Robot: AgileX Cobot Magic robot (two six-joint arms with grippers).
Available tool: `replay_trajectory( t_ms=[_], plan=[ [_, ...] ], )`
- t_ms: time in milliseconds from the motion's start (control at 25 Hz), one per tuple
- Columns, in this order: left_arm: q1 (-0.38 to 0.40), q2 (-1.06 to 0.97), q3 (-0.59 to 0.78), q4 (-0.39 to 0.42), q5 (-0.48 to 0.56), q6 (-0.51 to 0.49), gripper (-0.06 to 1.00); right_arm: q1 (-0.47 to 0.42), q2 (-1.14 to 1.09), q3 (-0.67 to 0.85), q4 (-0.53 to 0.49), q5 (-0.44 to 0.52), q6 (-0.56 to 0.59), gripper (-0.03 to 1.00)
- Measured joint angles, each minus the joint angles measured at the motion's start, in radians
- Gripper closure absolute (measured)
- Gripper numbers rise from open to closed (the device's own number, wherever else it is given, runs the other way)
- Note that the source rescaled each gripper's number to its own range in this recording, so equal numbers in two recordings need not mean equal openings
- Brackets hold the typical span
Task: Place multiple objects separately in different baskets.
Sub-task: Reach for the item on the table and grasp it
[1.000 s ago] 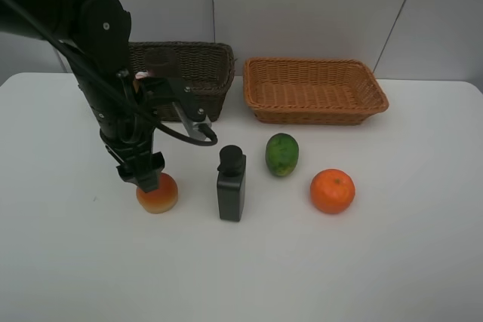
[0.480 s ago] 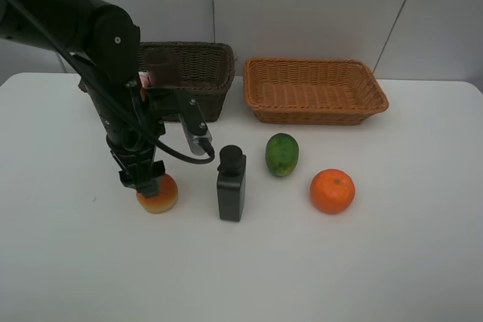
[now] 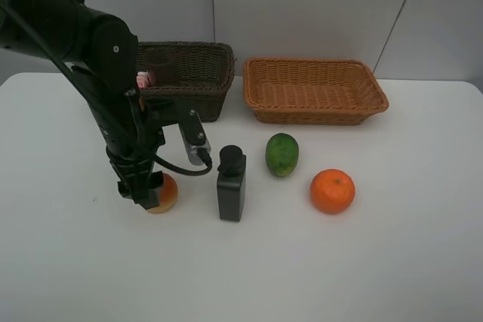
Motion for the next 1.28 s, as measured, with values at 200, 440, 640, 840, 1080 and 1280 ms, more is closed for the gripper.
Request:
replay_trajectory(
  t_ms=[200,440,640,840,1080,1280],
  plan=[
    [0.012,0.000,0.000,-0.007,-0.019,-0.173,0.01,0.000,0.000,0.000,0.000,0.000,0.000,0.22],
    [0.040,0.000,0.000,0.017,-0.020,-0.478,0.01,0.000,0.000,0.000,0.000,0.000,0.000,0.22],
    [0.040,0.000,0.000,0.017,-0.018,-0.622,0.01,0.000,0.000,0.000,-0.001,0.000,0.000,0.22],
    [0.040,0.001,0.000,0.017,-0.013,-0.724,0.01,0.000,0.000,0.000,-0.001,0.000,0.000,0.22],
    [0.040,0.031,0.000,0.017,-0.011,-0.908,0.01,0.000,0.000,0.000,-0.001,0.000,0.000,0.22],
    [0.037,0.033,0.000,0.014,-0.033,-0.948,0.01,0.000,0.000,0.000,-0.001,0.000,0.000,0.22]
  ],
)
